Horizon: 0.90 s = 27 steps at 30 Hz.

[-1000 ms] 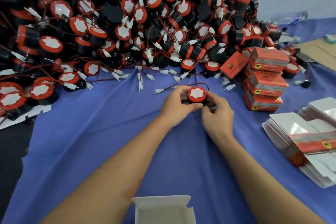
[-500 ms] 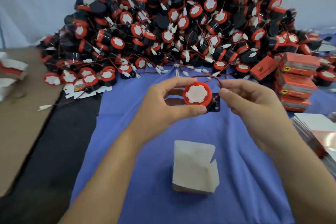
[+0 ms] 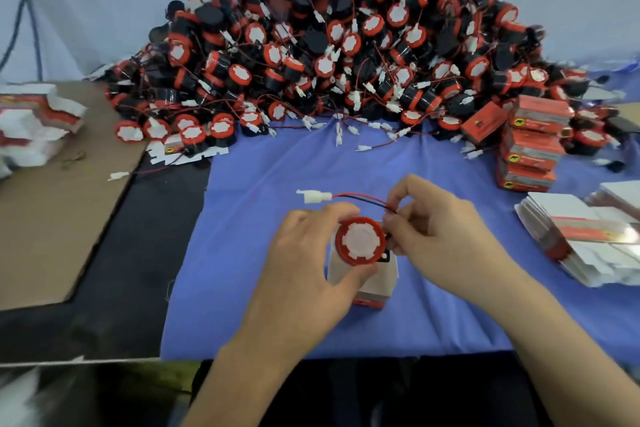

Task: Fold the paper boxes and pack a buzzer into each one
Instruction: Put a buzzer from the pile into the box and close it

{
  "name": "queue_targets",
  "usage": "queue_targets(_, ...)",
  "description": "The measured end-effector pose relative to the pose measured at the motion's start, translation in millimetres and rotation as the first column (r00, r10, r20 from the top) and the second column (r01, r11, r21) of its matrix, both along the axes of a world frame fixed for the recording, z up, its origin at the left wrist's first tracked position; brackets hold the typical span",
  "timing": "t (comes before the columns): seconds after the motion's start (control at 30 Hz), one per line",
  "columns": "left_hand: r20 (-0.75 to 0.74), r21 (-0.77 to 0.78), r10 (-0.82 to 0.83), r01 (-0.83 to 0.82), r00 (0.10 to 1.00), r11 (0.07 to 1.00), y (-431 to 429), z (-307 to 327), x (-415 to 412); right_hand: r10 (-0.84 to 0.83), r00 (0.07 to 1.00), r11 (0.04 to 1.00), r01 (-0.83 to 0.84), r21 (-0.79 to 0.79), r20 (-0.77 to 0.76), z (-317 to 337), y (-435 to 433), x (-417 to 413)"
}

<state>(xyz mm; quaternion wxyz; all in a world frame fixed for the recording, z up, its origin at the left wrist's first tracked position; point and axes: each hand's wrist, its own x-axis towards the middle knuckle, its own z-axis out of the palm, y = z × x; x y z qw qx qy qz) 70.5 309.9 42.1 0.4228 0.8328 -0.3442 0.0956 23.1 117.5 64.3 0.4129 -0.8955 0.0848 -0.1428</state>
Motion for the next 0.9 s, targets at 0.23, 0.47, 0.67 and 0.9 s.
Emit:
queue_targets(0.23, 0.183, 0.25, 0.002, -0.049, 0.983, 0.967, -6, -26, 2, -0.009, 0.999, 0.978, -0.001, -0.21, -0.045, -20, -1, -4)
queue_targets(0.47, 0.257, 0.315, 0.001, -0.085, 0.967, 0.945, -9, -48, -9, -0.031, 0.997, 0.912, -0.003, -0.41, -0.077, -29, 6, -8)
queue_targets(0.67, 0.33, 0.372, 0.054, -0.182, 0.942, 0.91, -13, -64, -16, -0.087, 0.994, 0.812, 0.03, -0.583, -0.069, -25, 16, -10)
queue_targets(0.9, 0.311, 0.318, 0.046, -0.149, 0.949, 0.936, -7, -71, -14, -0.076, 0.979, 0.706, -0.081, -0.703, -0.189, -38, 27, -5)
